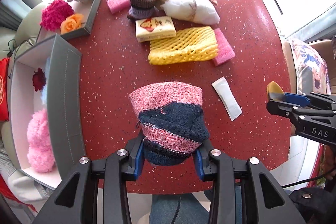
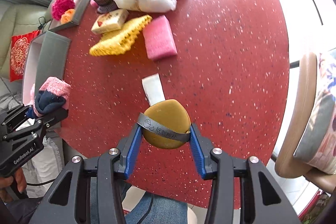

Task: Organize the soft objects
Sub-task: 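Lift the knitted cover with the left tool while the right tool lifts the olive puff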

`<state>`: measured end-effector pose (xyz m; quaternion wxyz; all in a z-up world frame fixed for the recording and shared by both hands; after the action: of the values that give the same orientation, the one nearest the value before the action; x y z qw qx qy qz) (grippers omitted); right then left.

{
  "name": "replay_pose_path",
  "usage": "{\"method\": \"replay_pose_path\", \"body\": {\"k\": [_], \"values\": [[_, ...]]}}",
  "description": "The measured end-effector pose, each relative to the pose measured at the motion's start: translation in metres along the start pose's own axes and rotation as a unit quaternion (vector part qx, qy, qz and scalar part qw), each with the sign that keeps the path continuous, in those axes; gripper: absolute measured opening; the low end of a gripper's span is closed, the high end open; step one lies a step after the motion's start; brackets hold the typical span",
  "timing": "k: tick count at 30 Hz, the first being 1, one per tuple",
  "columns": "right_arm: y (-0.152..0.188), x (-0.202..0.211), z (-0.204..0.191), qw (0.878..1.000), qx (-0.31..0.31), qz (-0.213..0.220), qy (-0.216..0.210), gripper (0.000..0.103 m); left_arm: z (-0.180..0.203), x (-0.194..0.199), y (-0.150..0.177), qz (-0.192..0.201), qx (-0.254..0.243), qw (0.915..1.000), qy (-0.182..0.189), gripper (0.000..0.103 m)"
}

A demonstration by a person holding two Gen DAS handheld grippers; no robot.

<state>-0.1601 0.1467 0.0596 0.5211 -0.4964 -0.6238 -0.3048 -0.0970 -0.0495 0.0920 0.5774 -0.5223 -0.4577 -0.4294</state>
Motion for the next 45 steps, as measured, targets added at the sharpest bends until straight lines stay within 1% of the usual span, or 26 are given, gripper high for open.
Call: {"method": "replay_pose_path", "body": {"k": [7,13,21,26,31,35,38,42,45], "values": [[-0.011,0.004,-0.012,1.000,0.012,0.011,-0.004,0.049,-0.001,0.007,-0.004,0.011,0.003,0.9999,-0.009,0.040],[-0.012,0.003,-0.014,1.000,0.019,0.006,-0.006,0.049,-0.006,0.008,-0.001,0.011,0.013,0.9998,-0.013,0.039],[-0.013,-0.001,-0.027,0.999,0.047,0.000,-0.004,0.049,-0.011,0.012,0.004,0.016,0.025,0.9994,-0.016,0.040],[-0.013,-0.001,-0.031,0.998,0.055,0.000,-0.002,0.049,-0.013,0.014,0.004,0.020,0.025,0.9993,-0.018,0.039],[-0.012,-0.003,-0.033,0.998,0.063,-0.005,0.001,0.049,-0.012,0.026,0.003,0.040,0.023,0.9987,-0.023,0.040],[-0.013,-0.005,-0.039,0.997,0.076,-0.012,0.007,0.049,-0.013,0.036,0.009,0.052,0.021,0.9978,-0.035,0.040],[-0.014,-0.009,-0.049,0.995,0.094,-0.022,0.008,0.049,-0.019,0.043,0.017,0.058,0.034,0.9967,-0.046,0.039],[-0.016,-0.015,-0.070,0.992,0.125,-0.035,0.005,0.049,-0.034,0.057,0.028,0.066,0.064,0.9937,-0.065,0.040],[-0.017,-0.021,-0.090,0.986,0.158,-0.046,0.002,0.049,-0.050,0.069,0.040,0.075,0.096,0.9899,-0.073,0.040]]}}
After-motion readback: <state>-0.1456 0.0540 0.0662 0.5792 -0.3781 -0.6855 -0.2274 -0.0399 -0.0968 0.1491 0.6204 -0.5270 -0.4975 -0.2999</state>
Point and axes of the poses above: each gripper's, at about its wrist camera, not at the fingertips, and x roughly against the way its jaws point, z to its right, y to its underside, the point moved 1 cm from there along -x, roughly the way its jaws point, and after that the axes turned 6 degrees about z, right-handed, at the moved point
